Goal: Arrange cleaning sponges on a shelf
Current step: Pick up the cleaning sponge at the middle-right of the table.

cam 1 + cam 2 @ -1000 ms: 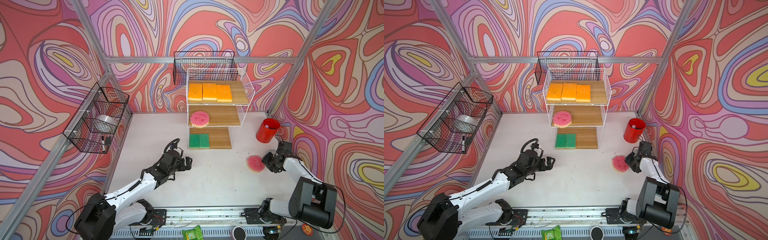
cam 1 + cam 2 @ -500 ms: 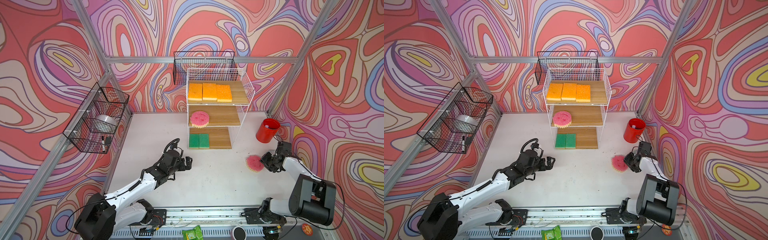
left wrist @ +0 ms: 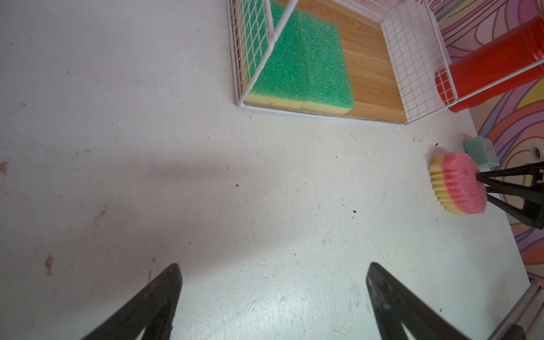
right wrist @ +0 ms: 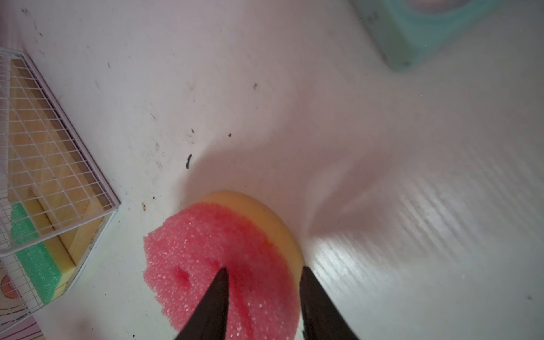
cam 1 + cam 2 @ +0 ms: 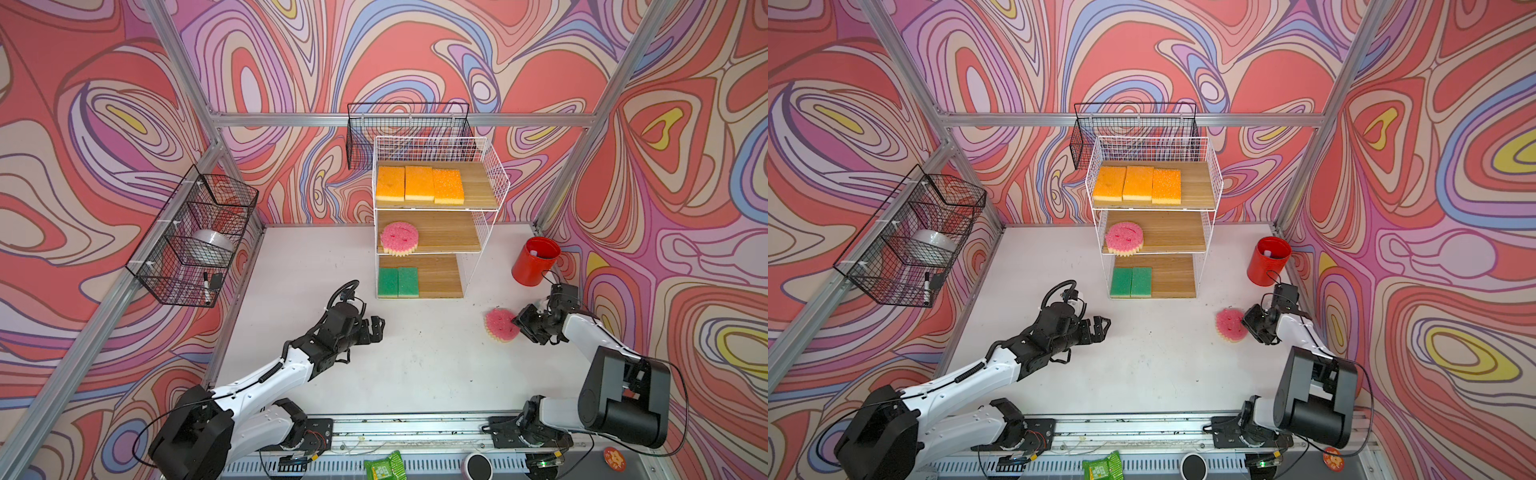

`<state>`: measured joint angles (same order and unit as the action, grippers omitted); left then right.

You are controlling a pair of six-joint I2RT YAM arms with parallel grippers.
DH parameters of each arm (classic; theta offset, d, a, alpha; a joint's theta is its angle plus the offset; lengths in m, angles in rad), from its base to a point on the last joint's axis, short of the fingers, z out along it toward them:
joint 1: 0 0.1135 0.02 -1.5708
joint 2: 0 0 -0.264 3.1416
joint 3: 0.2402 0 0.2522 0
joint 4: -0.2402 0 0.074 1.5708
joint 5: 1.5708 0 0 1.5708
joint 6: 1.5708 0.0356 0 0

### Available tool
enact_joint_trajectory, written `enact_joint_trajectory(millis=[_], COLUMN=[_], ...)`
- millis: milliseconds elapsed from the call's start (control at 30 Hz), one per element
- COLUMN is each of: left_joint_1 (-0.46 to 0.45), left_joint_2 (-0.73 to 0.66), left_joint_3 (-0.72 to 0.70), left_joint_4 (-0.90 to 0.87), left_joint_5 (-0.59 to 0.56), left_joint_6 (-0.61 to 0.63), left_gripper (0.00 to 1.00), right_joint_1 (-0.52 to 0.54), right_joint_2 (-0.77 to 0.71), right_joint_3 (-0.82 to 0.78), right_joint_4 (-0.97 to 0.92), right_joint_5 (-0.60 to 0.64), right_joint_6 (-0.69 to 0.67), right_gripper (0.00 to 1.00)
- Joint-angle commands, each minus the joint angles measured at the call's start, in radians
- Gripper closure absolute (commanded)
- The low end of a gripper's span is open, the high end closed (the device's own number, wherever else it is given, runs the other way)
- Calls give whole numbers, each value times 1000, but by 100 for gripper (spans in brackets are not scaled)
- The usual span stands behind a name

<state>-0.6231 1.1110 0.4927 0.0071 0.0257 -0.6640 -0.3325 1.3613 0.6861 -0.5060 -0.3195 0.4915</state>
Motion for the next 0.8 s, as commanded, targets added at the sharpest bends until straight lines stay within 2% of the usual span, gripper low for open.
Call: enact_joint_trajectory(millis=[0,333,500,767], left_joint_1=[-3,-3,-4,-3], left_joint_2=[0,-4,-10,-11], left_joint_3=[-6,-6,-8,-5], left_joint_4=[12,11,12,36], left_joint_5=[6,8,16,65], left_joint_6=[-14,-18,-17,-13], left_gripper=[1,1,1,1], right_joint_1=[26,198,239,305], right_joint_2=[8,11,51,98], right_joint_3=[-13,28,39,67], right_joint_4=[-18,-66,-67,-81], right_joint_5=[-5,79,94,155], right_joint_6=[5,42,38,22], right_gripper=[59,66,71,71])
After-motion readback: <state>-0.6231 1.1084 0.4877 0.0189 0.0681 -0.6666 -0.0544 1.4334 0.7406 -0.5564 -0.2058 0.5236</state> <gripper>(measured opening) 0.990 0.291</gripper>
